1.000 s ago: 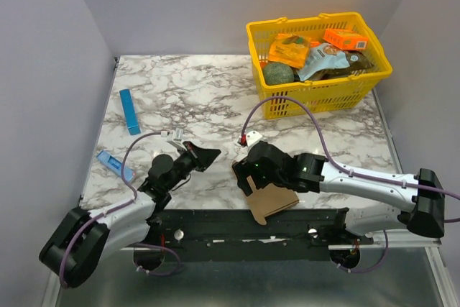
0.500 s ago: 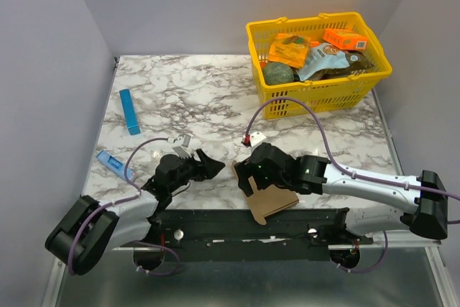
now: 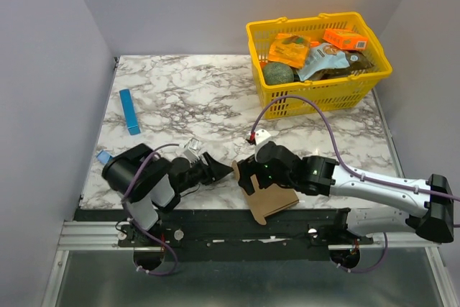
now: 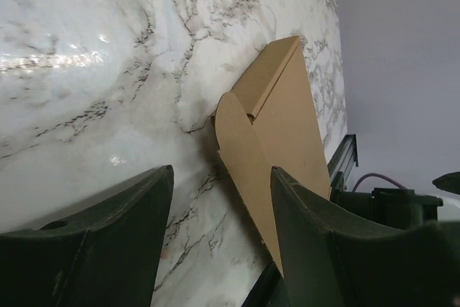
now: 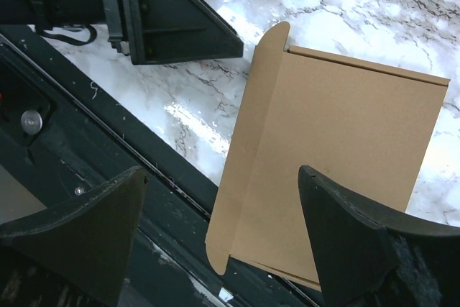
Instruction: Fold the paper box
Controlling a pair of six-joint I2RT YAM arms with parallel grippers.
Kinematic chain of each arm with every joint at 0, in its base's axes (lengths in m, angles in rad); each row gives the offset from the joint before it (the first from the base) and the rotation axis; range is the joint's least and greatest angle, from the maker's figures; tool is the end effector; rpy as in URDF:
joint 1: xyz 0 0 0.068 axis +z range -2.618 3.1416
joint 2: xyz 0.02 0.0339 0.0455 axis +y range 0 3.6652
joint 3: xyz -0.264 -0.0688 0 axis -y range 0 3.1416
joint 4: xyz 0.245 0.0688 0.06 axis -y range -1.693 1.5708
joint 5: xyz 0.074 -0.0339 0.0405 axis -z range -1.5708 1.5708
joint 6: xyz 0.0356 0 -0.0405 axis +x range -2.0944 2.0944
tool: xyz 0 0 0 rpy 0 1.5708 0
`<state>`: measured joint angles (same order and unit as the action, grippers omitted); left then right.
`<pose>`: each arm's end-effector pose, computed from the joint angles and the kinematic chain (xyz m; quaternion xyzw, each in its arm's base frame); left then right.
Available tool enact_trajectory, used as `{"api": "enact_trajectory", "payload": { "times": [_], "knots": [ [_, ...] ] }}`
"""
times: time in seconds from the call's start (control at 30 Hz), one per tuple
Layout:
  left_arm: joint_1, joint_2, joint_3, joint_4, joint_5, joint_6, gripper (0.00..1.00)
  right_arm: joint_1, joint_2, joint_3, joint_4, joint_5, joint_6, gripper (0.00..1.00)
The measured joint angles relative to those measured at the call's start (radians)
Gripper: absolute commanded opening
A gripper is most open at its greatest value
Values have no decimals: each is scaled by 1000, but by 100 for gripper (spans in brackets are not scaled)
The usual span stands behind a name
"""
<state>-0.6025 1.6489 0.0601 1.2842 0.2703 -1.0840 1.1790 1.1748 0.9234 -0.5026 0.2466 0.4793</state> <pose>0.1590 -0.1209 0.0982 -0.1131 0.7948 -0.5101 0.3088 0.1033 0.2273 0.2799 -0.2663 0.8724 0.2144 0.3495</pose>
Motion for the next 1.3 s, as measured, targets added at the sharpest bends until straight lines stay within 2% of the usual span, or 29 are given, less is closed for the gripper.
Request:
{"api": "enact_trajectory", "payload": {
  "times": [0.17, 0.3, 0.53, 0.67, 0.8, 0.97, 1.0, 1.1, 1.3],
  "knots": [
    [-36, 217, 32, 209, 18, -92, 61, 0, -6, 0, -1, 1, 0, 94],
    [-60, 239, 49, 232, 18, -113, 60, 0, -6, 0, -2, 3, 0, 94],
    [-90, 288, 102, 232, 18, -144, 50, 0, 2, 0, -9, 4, -1, 94],
    [-95, 291, 103, 227, 8, -140, 40, 0, 10, 0, -14, 6, -1, 94],
    [-98, 291, 101, 224, 1, -144, 23, 0, 11, 0, -19, 11, -1, 94],
    [-109, 280, 101, 224, -13, -151, 10, 0, 16, 2, -20, 13, -6, 94],
    [-114, 270, 100, 215, -19, -150, 4, 0, 18, 2, -21, 13, -7, 94],
    [-127, 234, 91, 184, -37, -145, 0, 0, 24, 2, -24, 19, -8, 94],
    [-140, 139, 40, 122, -89, -159, 0, 7, 37, 10, -43, 50, -6, 94]
  ]
}}
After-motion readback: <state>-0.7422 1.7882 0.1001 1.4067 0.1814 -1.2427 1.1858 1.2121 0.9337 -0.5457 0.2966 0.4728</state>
